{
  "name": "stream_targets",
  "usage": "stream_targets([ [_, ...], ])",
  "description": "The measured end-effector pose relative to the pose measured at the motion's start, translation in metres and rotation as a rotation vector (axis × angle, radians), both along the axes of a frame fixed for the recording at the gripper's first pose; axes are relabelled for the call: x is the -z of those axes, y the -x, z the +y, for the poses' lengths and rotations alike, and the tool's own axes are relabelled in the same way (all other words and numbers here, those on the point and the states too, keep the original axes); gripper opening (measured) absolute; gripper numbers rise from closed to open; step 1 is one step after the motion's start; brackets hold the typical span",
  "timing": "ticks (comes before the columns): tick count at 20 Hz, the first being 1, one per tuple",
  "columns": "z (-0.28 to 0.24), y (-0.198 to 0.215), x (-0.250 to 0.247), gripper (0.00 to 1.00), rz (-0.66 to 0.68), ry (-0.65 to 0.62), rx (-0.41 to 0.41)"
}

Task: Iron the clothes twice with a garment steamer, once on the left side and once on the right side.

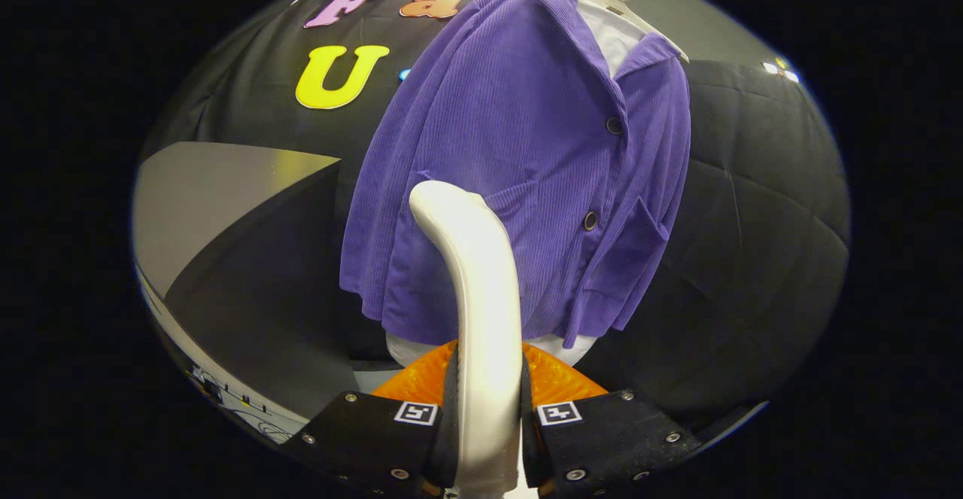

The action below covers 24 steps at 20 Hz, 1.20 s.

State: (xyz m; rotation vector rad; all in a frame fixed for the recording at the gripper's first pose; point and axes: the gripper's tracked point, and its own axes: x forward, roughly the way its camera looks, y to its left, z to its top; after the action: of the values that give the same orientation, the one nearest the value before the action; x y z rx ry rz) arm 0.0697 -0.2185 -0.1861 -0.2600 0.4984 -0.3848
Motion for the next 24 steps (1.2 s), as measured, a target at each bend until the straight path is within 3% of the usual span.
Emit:
stream_targets([
  [5, 0.006, 0.008, 0.031, 0.34, 0.073, -0.030, -0.004],
  [11, 0.000, 0.023, 0.039, 0.34, 0.073, -0.079, 0.065],
  [19, -0.035, 0.042, -0.023, 0.34, -0.037, -0.071, 0.180],
  [22, -0.044, 0.051, -0.065, 0.34, -0.105, -0.061, 0.170],
  [24, -0.051, 0.054, -0.092, 0.34, -0.143, -0.022, 0.119],
])
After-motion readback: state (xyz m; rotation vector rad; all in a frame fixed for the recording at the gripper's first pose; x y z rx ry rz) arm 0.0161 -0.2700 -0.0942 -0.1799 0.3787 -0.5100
